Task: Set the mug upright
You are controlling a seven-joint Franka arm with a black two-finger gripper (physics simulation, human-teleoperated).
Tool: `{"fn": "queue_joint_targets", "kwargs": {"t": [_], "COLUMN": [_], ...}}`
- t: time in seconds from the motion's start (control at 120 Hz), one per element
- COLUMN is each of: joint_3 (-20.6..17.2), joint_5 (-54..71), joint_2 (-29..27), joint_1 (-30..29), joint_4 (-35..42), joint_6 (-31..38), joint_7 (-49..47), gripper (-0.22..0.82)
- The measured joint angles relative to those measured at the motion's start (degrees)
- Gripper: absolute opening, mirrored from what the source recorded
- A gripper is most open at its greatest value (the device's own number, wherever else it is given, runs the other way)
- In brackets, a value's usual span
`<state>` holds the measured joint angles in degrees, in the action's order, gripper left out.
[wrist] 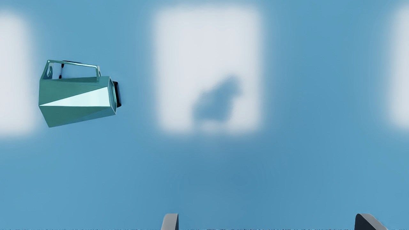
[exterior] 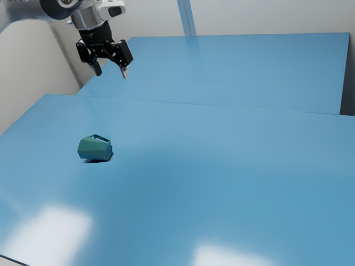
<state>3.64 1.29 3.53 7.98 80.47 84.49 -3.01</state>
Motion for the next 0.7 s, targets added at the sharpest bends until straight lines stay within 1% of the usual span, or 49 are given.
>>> {"fn": "queue_joint_targets", "kwargs": {"t": [0.108, 0.208, 0.308, 0.325, 0.383, 0.45, 0.5, 0.575, 0.7], "joint_3": [1.2, 3.6, 10.3, 11.9, 16.7, 21.0, 22.9, 23.9, 24.2], "joint_5": [-0.2, -2.4, -4.4, -5.2, -8.2, -12.5, -16.2, -20.3, -25.9], "joint_2": [-0.3, -0.3, 0.1, 0.2, 1.1, 1.8, 2.4, 2.9, 4.9], "joint_1": [0.0, 1.0, 4.3, 4.9, 4.8, 2.4, -0.4, -4.9, -10.9], "joint_4": [1.1, 2.9, 5.8, 6.6, 8.2, 10.4, 12.3, 14.9, 16.6], "joint_6": [0.3, 0.7, 1.3, 1.5, 2.5, 4.2, 5.5, 7.3, 9.1], "joint_7": [0.4, 0.7, 1.3, 1.6, 3.2, 5.5, 7.5, 10.7, 16.2], "gripper": [0.6, 0.6, 0.6, 0.6, 0.6, 0.6, 0.6, 0.6, 0.6]}}
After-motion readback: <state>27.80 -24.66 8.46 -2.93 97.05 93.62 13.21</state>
